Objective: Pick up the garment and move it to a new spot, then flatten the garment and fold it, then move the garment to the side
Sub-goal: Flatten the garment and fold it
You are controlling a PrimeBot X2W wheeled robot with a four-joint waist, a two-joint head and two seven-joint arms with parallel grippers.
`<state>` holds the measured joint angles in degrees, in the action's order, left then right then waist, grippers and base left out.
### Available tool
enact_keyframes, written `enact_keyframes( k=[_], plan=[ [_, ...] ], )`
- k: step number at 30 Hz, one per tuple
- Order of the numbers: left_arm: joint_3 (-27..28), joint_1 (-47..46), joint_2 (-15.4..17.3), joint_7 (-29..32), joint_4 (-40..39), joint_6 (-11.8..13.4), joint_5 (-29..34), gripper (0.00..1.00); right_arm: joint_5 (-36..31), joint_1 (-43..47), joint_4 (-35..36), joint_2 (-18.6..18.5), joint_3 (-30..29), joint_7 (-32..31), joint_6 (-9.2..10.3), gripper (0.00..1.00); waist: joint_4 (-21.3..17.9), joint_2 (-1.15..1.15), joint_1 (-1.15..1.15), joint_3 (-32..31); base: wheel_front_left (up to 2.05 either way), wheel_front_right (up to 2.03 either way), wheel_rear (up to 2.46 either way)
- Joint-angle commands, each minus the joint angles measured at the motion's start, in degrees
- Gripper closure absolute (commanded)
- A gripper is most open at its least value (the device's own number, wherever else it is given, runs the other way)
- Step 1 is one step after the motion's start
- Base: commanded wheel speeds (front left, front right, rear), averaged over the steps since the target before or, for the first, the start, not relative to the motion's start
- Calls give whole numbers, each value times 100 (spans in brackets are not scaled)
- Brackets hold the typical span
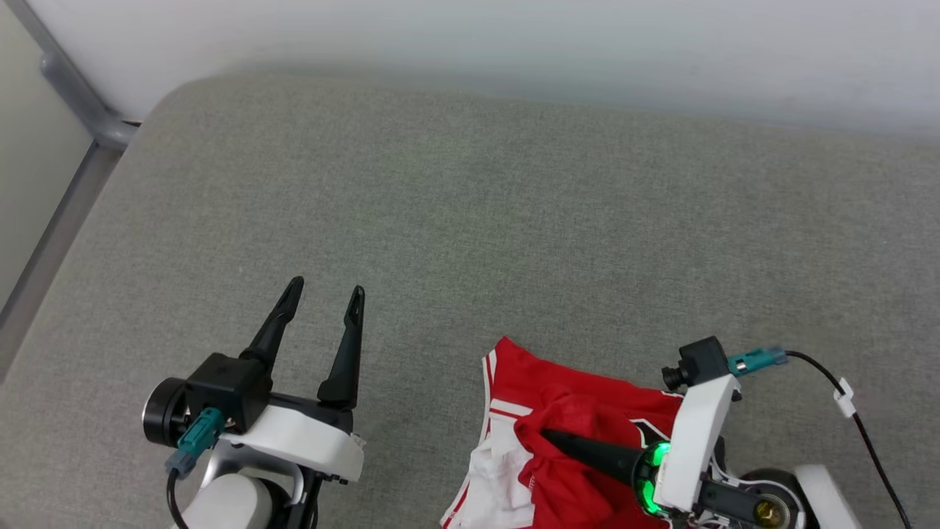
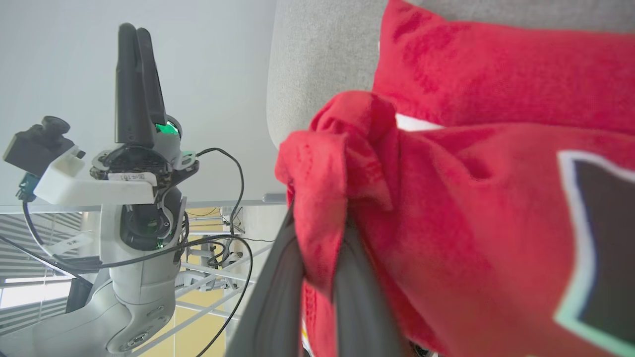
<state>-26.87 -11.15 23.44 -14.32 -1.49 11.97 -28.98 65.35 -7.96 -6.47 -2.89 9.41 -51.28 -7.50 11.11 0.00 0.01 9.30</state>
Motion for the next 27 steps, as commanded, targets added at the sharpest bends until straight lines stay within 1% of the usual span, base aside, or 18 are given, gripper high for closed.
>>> enact_keyframes(
  k=[1, 5, 6, 7, 8, 9, 12, 16, 19, 21, 22, 25, 27],
  plan=[
    [23, -94, -33, -43, 44, -35, 17, 0, -20, -159, -89, 1, 125, 126, 3, 100, 110, 0, -1, 143, 0, 0, 0],
    [35, -135, -123, -58, 134, -90, 32, 0, -196, -281, -330, 3, 342, 476, 3, 100, 160, 0, -1, 207, 0, 0, 0],
    [35, -135, -123, -58, 134, -90, 32, 0, -196, -281, -330, 3, 342, 476, 3, 100, 160, 0, -1, 207, 0, 0, 0],
    [46, -139, -155, -66, 173, -120, 36, 0, -212, -280, -422, 4, 427, 612, 3, 42, 168, 0, -1, 215, 0, 0, 0],
    [46, -139, -155, -66, 173, -120, 36, 0, -212, -280, -422, 4, 427, 612, 3, 42, 168, 0, -1, 215, 0, 0, 0],
    [48, -140, -168, -69, 193, -133, 41, 0, -246, -289, -444, 4, 448, 691, 2, 0, 170, 0, -1, 213, 0, 0, 0],
    [71, -103, -185, -83, 266, -174, 55, 0, -240, -347, -332, 4, 564, 934, 2, 0, 121, 0, -1, 158, 0, 0, 0],
    [82, -65, -208, -86, 313, -176, 79, 0, -447, -351, -2, -128, 704, 1218, 3, 0, 51, 0, -1, 33, 0, 0, 0],
    [116, 1, -189, -89, 324, -151, 99, 0, -773, -326, 310, -280, 723, 1567, 2, 0, -15, 0, -1, -88, 0, 0, 0],
    [141, 39, -168, -90, 323, -129, 100, 0, -1155, -293, 478, -397, 608, 1948, 2, 0, -63, 0, -1, -170, 0, 0, 0],
    [141, 39, -168, -90, 323, -129, 100, 0, -1155, -293, 478, -397, 608, 1948, 2, 0, -63, 0, -1, -170, 0, 0, 0],
    [191, 141, -133, -90, 306, -74, 82, 0, -1952, -206, 615, -542, 299, 2569, 2, 0, -162, 0, -1, -302, 0, 0, 0],
    [218, 199, -116, -91, 288, -30, 67, 0, -2560, -127, 666, -576, -41, 2958, 2, 0, -230, 0, -1, -374, 0, 0, 0]
  ],
)
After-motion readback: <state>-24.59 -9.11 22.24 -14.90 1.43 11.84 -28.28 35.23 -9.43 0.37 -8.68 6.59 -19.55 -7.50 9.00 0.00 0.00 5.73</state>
